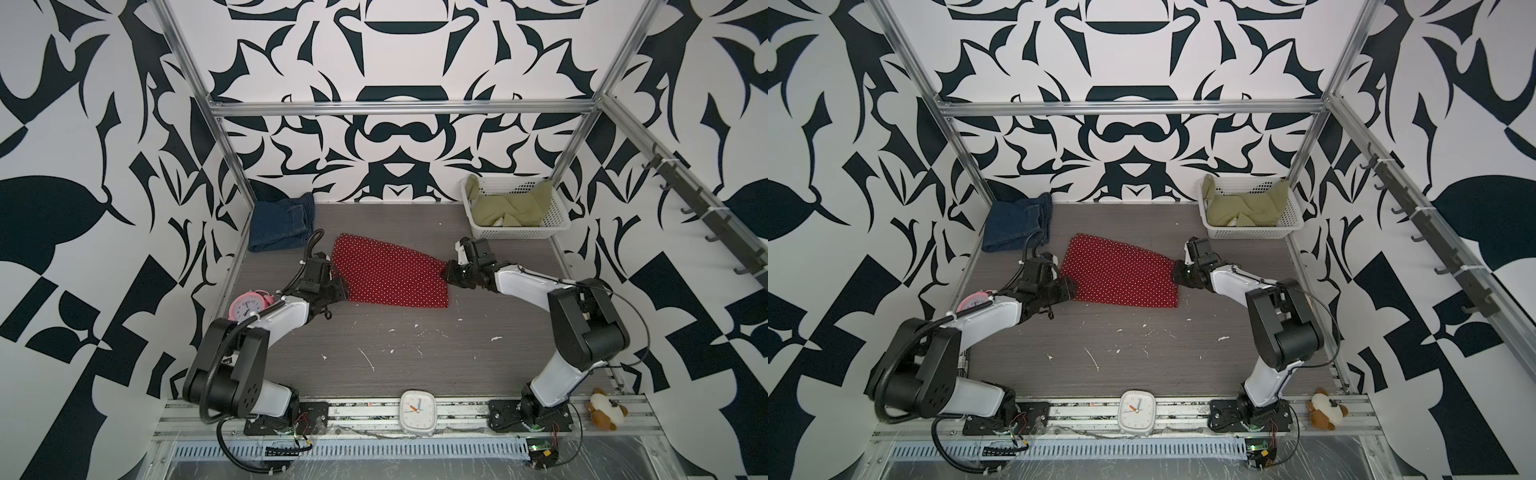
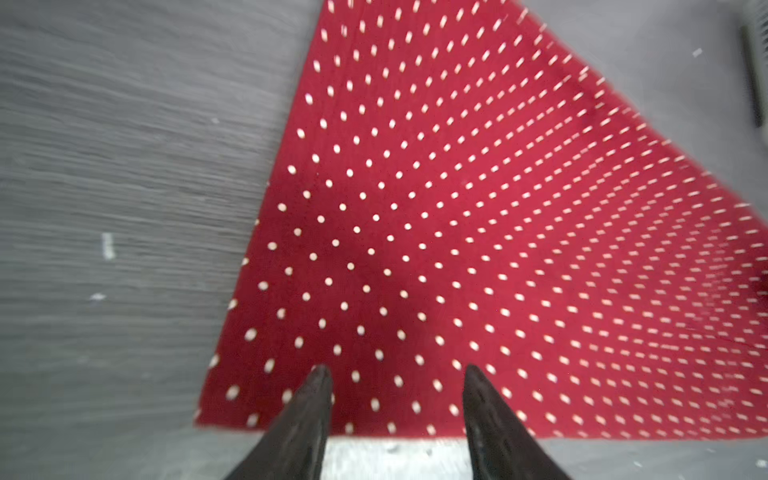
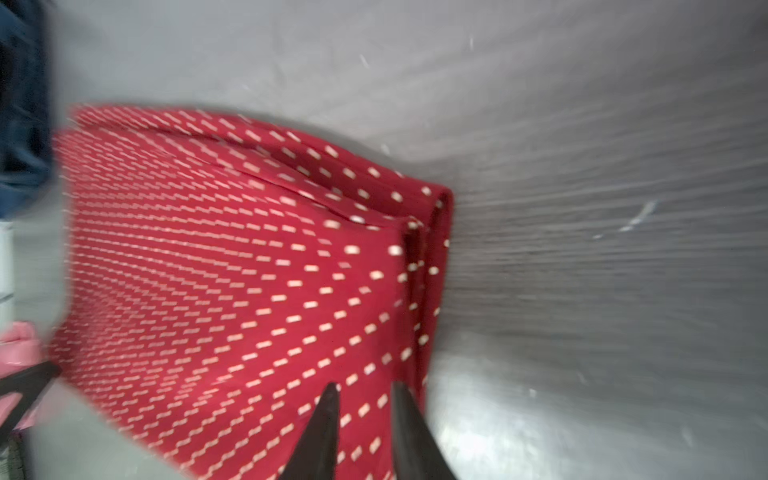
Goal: Fold and stack the skirts
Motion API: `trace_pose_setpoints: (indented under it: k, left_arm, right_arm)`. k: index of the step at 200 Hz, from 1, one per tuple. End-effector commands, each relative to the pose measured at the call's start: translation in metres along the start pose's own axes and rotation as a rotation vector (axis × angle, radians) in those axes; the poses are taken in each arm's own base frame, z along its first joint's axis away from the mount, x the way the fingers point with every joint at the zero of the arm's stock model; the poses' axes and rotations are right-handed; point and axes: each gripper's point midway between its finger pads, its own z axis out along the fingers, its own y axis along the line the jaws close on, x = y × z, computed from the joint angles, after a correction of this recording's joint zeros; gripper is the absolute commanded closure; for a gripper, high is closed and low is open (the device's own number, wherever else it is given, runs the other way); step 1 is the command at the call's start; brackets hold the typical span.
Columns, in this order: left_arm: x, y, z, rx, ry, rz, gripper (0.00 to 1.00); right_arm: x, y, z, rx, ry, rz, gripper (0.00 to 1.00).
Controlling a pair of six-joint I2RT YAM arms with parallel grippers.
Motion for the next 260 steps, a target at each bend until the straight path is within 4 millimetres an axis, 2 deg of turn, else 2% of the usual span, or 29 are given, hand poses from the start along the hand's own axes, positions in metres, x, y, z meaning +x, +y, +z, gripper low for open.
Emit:
trace_pose_setpoints:
  k: [1, 12, 24, 50, 89, 132, 149, 169, 191, 219, 238, 260]
  left_arm:
    - [-0.01, 0.001, -0.018, -0.022, -0.042, -0.018, 0.45]
    - [-0.02, -0.005, -0.023, -0.008, -0.065, 0.0, 0.45]
    - [-0.03, -0.015, -0.023, 0.02, -0.077, 0.029, 0.45]
    - [-0.036, -0.023, -0.002, 0.033, -0.023, 0.074, 0.46]
    - [-0.031, -0.027, 0.031, 0.064, 0.019, 0.087, 0.48]
    - [-0.014, -0.026, 0.062, 0.063, 0.102, 0.102, 0.49]
    - [-0.006, -0.021, 0.068, 0.053, 0.119, 0.092, 0.49]
    - [0.001, -0.016, 0.071, 0.041, 0.131, 0.081, 0.49]
    - [0.002, -0.014, 0.067, 0.03, 0.124, 0.078, 0.49]
    - [-0.004, -0.015, 0.057, 0.024, 0.104, 0.078, 0.49]
    - [-0.015, -0.027, 0.045, 0.048, 0.072, 0.088, 0.49]
    - [-0.024, -0.06, 0.036, 0.089, 0.029, 0.156, 0.49]
  right_arm:
    - [-0.025, 0.015, -0.032, -0.046, -0.1, -0.024, 0.63]
    - [-0.029, 0.008, -0.035, -0.021, -0.113, -0.003, 0.56]
    - [-0.026, -0.002, -0.029, -0.012, -0.092, 0.027, 0.48]
    - [-0.011, -0.014, -0.01, -0.037, -0.028, 0.09, 0.4]
    - [0.01, -0.018, 0.007, -0.071, 0.044, 0.117, 0.39]
    - [0.024, -0.018, 0.026, -0.122, 0.094, 0.151, 0.4]
    - [0.026, -0.013, 0.033, -0.152, 0.103, 0.159, 0.46]
    - [0.026, -0.01, 0.04, -0.181, 0.105, 0.175, 0.61]
    - [0.023, -0.009, 0.044, -0.193, 0.09, 0.195, 0.77]
    - [0.014, -0.005, 0.043, -0.207, 0.06, 0.196, 0.87]
    - [0.011, -0.002, 0.04, -0.213, 0.053, 0.192, 0.93]
    - [0.009, 0.001, 0.034, -0.223, 0.039, 0.184, 1.0]
